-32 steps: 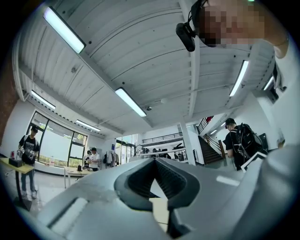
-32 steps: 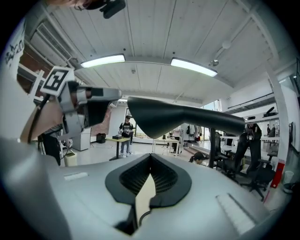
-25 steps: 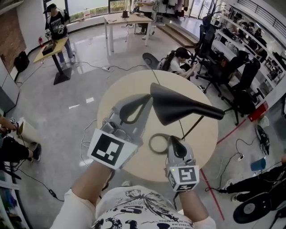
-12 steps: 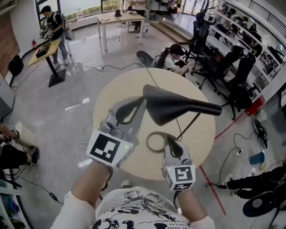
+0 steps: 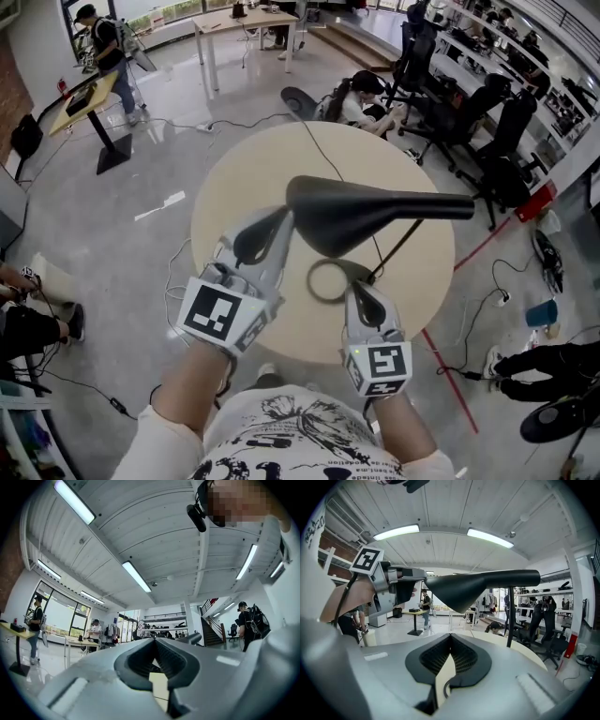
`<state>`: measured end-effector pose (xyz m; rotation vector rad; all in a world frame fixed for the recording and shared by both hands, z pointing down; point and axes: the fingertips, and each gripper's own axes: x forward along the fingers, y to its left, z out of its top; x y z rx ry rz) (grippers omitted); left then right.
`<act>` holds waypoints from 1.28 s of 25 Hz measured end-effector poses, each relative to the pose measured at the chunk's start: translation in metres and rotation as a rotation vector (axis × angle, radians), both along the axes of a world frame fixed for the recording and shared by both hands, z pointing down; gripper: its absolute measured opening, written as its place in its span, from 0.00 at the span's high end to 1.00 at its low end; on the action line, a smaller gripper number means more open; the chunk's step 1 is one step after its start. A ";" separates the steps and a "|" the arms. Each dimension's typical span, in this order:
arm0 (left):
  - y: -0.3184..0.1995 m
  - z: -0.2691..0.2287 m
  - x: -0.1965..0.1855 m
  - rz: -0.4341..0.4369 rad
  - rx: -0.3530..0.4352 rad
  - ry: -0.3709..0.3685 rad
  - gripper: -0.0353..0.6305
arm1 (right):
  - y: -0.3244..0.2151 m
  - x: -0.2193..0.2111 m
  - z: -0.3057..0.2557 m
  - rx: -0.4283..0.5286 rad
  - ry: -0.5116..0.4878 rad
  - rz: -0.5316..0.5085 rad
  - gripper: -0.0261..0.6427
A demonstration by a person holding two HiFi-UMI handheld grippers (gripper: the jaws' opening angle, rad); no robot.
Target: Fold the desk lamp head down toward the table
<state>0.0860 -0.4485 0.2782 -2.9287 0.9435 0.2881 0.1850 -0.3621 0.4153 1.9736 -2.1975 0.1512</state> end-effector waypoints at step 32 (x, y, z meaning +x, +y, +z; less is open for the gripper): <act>0.026 0.163 0.087 0.189 -0.323 -0.135 0.94 | 0.039 0.053 0.056 -0.154 -0.035 0.132 0.95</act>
